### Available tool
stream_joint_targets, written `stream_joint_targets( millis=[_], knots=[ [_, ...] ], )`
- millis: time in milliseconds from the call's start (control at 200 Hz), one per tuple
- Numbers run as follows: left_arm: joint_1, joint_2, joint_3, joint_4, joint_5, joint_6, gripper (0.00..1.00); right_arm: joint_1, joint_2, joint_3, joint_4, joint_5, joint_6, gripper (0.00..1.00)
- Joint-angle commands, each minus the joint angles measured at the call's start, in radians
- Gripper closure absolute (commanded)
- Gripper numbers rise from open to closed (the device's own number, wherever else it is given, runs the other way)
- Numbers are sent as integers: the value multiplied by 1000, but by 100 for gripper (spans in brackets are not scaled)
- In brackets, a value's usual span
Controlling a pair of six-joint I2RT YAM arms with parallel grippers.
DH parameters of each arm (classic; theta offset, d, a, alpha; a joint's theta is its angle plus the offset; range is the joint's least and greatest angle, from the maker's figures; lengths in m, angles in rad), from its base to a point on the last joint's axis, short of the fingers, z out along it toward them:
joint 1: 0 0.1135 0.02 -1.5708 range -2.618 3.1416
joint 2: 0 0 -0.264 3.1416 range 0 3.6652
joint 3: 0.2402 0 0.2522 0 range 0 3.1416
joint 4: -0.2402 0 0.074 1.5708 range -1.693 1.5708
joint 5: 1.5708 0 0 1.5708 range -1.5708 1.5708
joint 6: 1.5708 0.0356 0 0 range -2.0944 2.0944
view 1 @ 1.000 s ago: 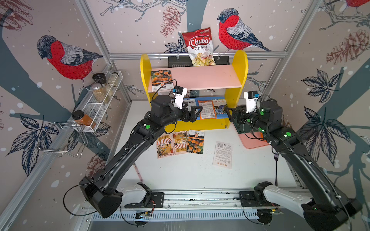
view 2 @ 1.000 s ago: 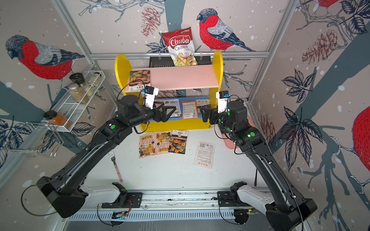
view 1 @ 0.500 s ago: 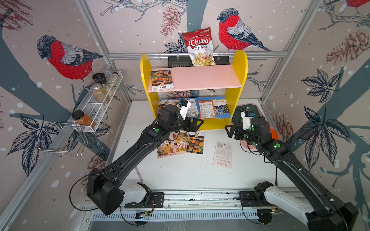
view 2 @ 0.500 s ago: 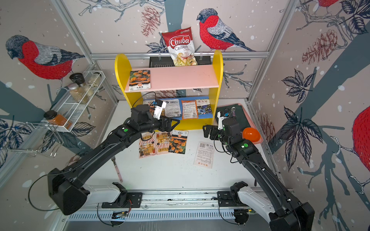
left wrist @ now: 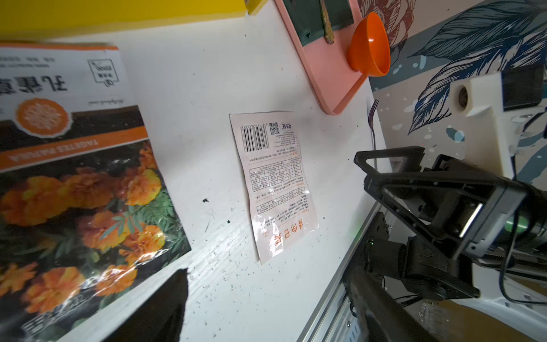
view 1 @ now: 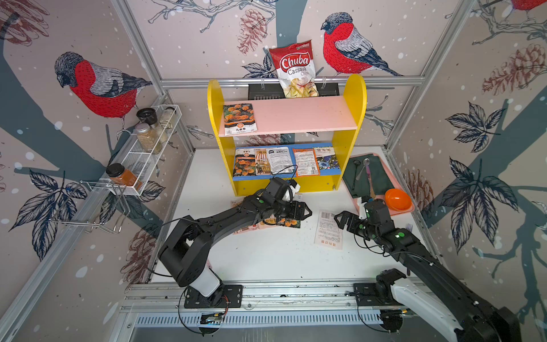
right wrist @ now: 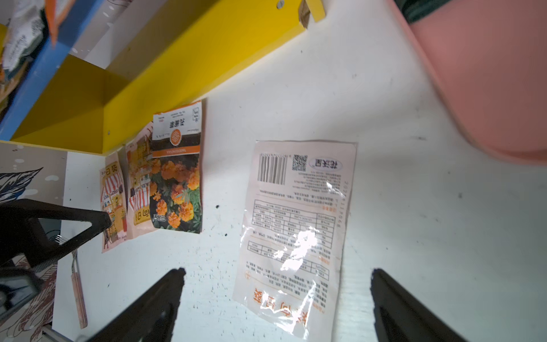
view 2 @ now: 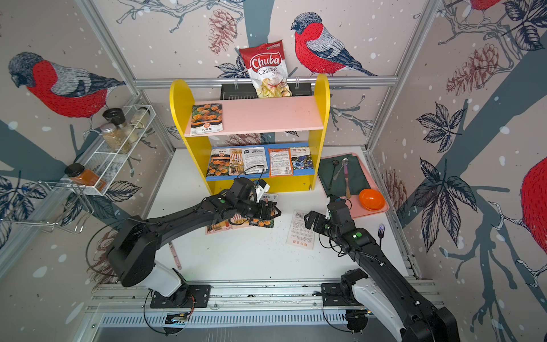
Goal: Take the seed bag off the shelf
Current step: Move the seed packet to the center of the board.
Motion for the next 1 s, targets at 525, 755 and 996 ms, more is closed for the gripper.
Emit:
stream_joint_targets(
  millis=[525,755,996],
  knots=[
    [-120,198,-106,293,53,-172,59,-2,-88,-232,97,-59,236,52],
    [-136,236,-100,315,60,-182,59,-4,-60,-266,149,-95,245,67],
    [-141,259,-95,320,58,-187,59,-3,-49,-296,193,-110,256,72]
  ],
)
